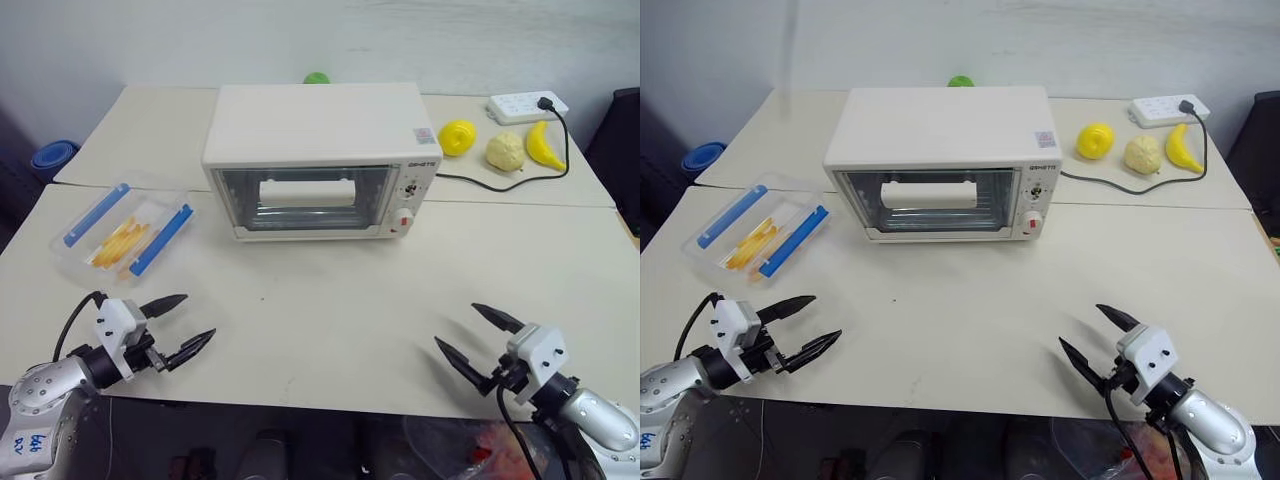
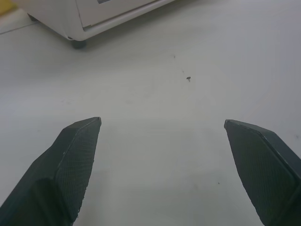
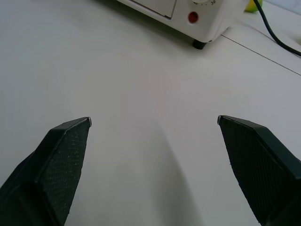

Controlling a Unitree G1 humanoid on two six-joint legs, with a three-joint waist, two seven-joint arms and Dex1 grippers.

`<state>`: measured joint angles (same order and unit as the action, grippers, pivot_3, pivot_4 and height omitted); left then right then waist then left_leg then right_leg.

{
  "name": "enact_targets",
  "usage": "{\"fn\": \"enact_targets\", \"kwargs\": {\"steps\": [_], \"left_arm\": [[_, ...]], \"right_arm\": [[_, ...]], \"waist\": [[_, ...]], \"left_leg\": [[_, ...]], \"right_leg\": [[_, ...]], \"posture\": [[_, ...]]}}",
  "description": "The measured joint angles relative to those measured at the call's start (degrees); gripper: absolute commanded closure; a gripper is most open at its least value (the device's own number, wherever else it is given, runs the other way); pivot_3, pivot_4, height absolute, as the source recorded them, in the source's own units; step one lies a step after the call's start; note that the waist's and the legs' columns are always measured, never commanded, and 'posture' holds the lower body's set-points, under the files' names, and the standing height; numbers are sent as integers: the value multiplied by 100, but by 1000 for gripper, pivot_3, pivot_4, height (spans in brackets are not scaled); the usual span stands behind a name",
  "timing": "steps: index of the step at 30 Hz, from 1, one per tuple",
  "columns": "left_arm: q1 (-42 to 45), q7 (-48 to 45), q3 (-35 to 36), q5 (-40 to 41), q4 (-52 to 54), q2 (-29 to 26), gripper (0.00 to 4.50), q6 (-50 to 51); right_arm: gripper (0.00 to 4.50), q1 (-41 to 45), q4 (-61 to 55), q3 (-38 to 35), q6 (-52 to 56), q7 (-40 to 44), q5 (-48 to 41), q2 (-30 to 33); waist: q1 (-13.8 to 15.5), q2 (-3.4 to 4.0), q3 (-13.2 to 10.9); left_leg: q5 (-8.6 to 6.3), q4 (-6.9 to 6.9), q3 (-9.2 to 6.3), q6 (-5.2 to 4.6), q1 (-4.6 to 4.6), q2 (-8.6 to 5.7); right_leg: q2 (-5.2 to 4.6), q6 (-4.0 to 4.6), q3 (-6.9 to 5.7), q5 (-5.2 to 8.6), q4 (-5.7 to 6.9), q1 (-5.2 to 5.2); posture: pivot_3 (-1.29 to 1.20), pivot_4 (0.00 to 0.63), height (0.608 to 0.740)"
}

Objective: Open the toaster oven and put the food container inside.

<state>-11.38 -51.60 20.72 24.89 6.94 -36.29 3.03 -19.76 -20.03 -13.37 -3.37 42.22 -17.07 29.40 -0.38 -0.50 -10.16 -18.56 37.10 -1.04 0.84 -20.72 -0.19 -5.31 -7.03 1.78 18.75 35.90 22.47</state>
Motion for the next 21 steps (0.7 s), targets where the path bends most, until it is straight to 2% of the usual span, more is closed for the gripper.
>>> {"fn": "enact_targets", "kwargs": {"steps": [3, 7, 12, 15, 21], "left_arm": [[-77, -70, -5, 142, 207, -26, 36, 186], [-59, -324, 164, 772, 393, -238, 36, 783], [185, -686, 829, 1842, 407, -766, 36, 1662], [340, -571, 946, 2241, 688, -773, 36, 2032], [353, -183, 1008, 2537, 1175, -580, 36, 2356]], "right_arm": [[0, 459, 29, 193, 317, 23, -110, 6], [0, 1563, -2, 452, 1192, 39, -604, 85], [0, 3620, 312, 941, 2591, 65, -1210, 66], [0, 4396, 756, 1123, 2988, 32, -1269, -115], [0, 5020, 1118, 1561, 3256, 181, -1265, -346]], "waist": [[-13, -1, 0], [-38, -1, 0], [-125, -1, -2], [-121, 0, -1], [-128, -1, -1]], "left_leg": [[0, 3, 1, 0, 0, 0], [0, 2, -5, 1, -1, 3], [1, 1, -14, 3, -9, 4], [1, 6, -21, 7, -38, 2], [10, 5, -5, 24, -65, -8]], "right_leg": [[0, 0, 1, 0, 2, 0], [-1, 2, -2, 1, 4, 2], [-2, 5, -9, 3, 3, 10], [-6, 6, -17, 3, -1, 27], [-13, 0, -20, 0, 8, 54]], "posture": [[0, 150, 740], [0, 150, 740], [0, 150, 740], [0, 150, 740], [0, 150, 740]]}}
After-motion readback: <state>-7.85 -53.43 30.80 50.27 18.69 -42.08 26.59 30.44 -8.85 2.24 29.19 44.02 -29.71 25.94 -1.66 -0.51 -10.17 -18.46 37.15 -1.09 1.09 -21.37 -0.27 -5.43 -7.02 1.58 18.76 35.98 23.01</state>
